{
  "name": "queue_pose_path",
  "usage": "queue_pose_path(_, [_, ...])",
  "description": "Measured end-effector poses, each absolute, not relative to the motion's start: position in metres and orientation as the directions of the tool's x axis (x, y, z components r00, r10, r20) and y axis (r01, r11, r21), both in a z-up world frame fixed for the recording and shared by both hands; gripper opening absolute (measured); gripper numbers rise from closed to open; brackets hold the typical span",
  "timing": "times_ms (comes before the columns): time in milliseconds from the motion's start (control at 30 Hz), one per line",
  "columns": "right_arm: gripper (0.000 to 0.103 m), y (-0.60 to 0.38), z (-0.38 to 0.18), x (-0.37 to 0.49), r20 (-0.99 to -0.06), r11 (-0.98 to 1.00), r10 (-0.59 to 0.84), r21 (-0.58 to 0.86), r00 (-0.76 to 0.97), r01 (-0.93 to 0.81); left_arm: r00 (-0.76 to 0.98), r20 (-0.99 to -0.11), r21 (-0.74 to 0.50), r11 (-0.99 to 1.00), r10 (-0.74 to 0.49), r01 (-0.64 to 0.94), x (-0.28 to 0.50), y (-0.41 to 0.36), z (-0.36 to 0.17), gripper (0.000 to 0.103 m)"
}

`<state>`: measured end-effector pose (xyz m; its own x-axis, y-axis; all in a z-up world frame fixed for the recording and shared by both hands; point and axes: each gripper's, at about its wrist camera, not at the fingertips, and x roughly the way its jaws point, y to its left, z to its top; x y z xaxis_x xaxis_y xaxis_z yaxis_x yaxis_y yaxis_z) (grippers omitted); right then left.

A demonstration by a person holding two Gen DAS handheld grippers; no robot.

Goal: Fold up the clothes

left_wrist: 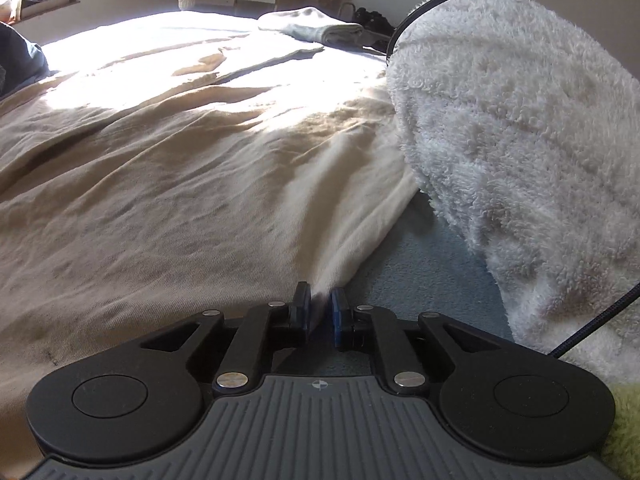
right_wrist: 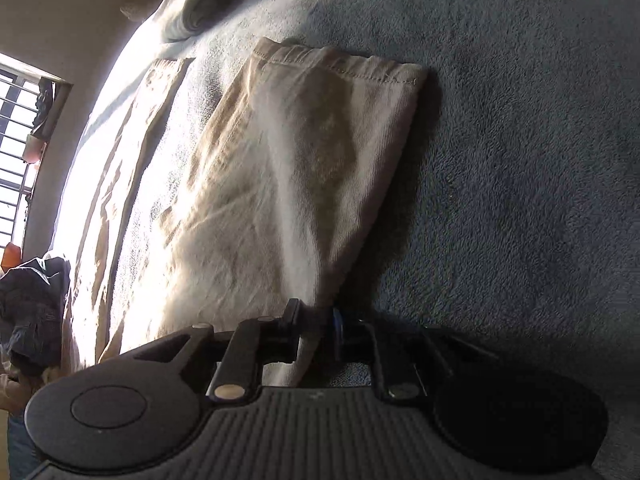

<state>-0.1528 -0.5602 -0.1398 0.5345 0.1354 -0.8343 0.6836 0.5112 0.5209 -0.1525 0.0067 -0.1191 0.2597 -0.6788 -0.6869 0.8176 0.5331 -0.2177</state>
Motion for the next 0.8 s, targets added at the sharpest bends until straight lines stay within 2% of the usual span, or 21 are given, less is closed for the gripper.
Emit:
queue_pose_path(33, [0.027,-0.567,-0.134,-0.157,-0.837,0.508,0.108,0.51,0.536,0.694,0.249,-0.684,-0.24,0.534,-0.685,0.811,-0.152,0.011,-0.118,0.012])
queue_pose_path(100, [0.047,-0.586,-0.127,-0.169,-0.814,0.454,0.046,0.534,0.58,0.713,0.251,-0.685,-0.271,0.559,-0.684,0.784,-0.148,0.02,-0.117,0.012])
queue_pose_path(367, [0.048,-0.63,-0.156,-0.174,-0.742,0.21,-0.01,0.654,0.67,0.727,0.357,-0.663,-0.329,0.685,-0.658,0.65,-0.135,0.046,-0.111,0.012])
queue_pose_path(433, [0.045,-0.629,-0.154,-0.166,-0.728,0.25,-0.041,0.656,0.685,0.712,0.386,-0.658,-0.341,0.713,-0.647,0.612,-0.131,0.052,-0.109,0.013])
queue_pose_path(467, [0.035,-0.628,-0.152,-0.161,-0.725,0.279,-0.056,0.648,0.686,0.708,0.398,-0.66,-0.332,0.723,-0.637,0.606,-0.132,0.051,-0.109,0.013])
queue_pose_path(500, [0.012,-0.628,-0.149,-0.157,-0.72,0.308,-0.067,0.644,0.691,0.7,0.403,-0.662,-0.329,0.728,-0.632,0.601,-0.131,0.05,-0.11,0.012])
queue_pose_path(533, [0.002,-0.627,-0.146,-0.153,-0.713,0.336,-0.079,0.639,0.697,0.692,0.402,-0.665,-0.329,0.73,-0.629,0.598,-0.13,0.048,-0.111,0.012])
queue_pose_path(667, [0.002,-0.62,-0.119,-0.149,-0.699,0.444,-0.159,0.58,0.697,0.683,0.401,-0.68,-0.312,0.737,-0.614,0.6,-0.13,0.042,-0.114,0.012])
queue_pose_path(733, [0.002,-0.62,-0.125,-0.145,-0.763,0.466,-0.198,0.479,0.615,0.744,0.392,-0.69,-0.307,0.737,-0.608,0.602,-0.131,0.041,-0.116,0.013])
queue_pose_path(800, [0.003,-0.623,-0.139,-0.147,-0.78,0.432,-0.196,0.475,0.594,0.767,0.385,-0.698,-0.305,0.737,-0.604,0.603,-0.13,0.041,-0.118,0.012])
